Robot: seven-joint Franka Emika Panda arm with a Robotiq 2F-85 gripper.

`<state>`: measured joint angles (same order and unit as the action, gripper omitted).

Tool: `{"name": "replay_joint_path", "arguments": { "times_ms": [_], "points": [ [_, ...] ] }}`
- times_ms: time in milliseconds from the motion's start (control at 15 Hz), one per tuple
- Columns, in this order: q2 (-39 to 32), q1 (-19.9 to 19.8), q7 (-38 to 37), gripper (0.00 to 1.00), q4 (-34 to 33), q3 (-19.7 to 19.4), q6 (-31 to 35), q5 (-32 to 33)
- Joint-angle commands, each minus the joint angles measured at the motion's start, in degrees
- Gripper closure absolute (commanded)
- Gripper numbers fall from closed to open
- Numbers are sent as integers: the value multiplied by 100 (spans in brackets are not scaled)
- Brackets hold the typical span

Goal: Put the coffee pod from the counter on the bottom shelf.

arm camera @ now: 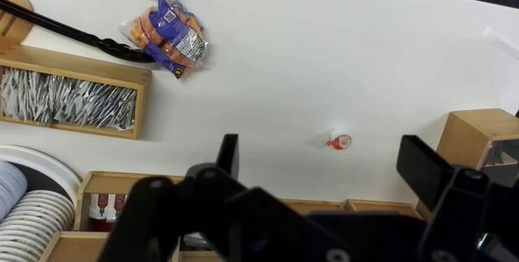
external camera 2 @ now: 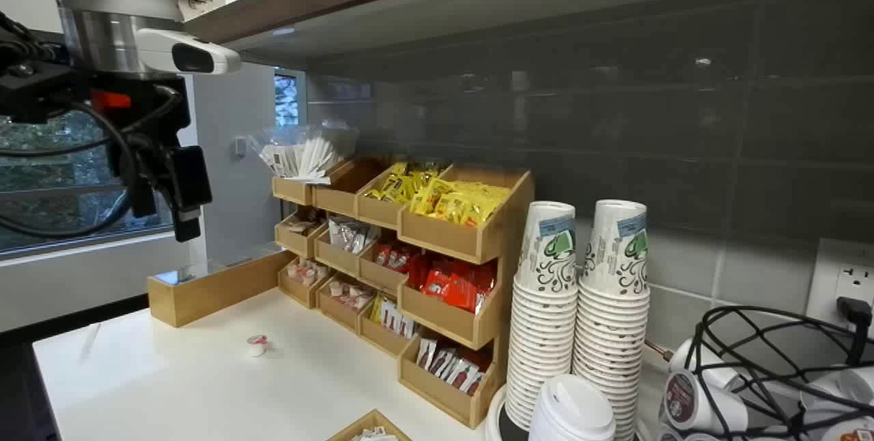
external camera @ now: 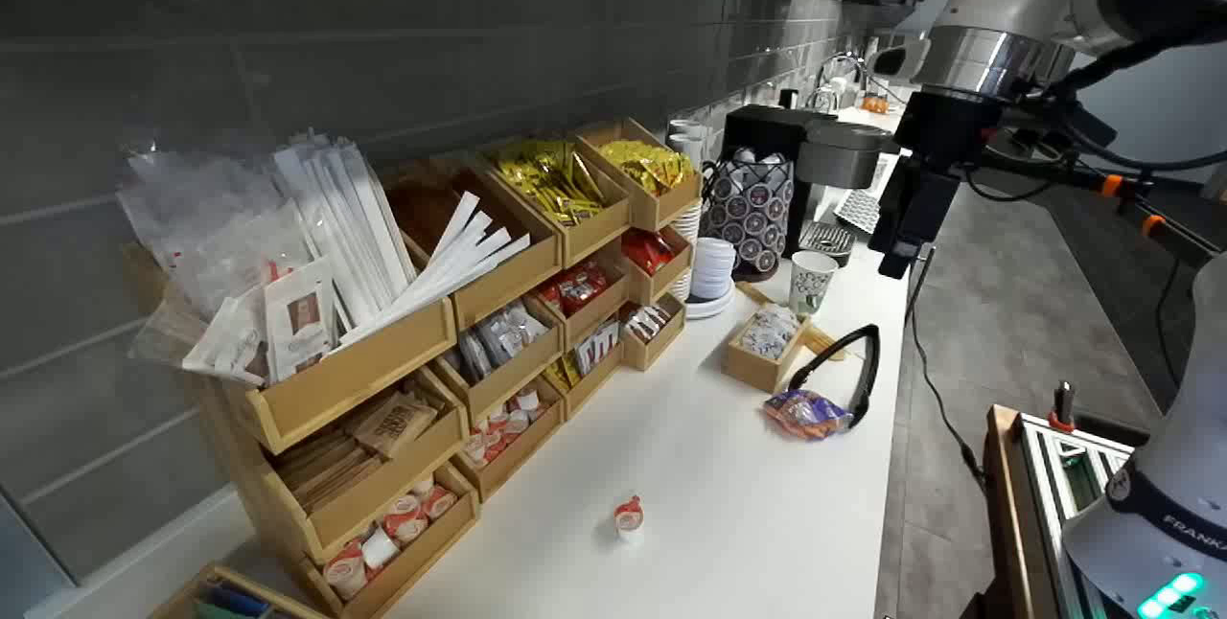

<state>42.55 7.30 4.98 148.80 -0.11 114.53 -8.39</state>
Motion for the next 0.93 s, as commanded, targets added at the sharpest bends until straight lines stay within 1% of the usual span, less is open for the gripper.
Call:
{"name": "replay_joint_path", "arguments": {
  "times_ms": [0,600,667,733,800,867],
  "points": [
    [-4,-42,24,0,-15,32,-21,-25],
    [-4,-42,24,0,-15,32,-21,-24],
    [-99,-64,-41,0,-16,19,81,-78],
    [-342,-142,-144,0,11,33,386,-74],
    [-537,-130,-110,0,14,18,554,-89],
    [-793,-30,56,0,32,-28,887,-189]
  ]
}}
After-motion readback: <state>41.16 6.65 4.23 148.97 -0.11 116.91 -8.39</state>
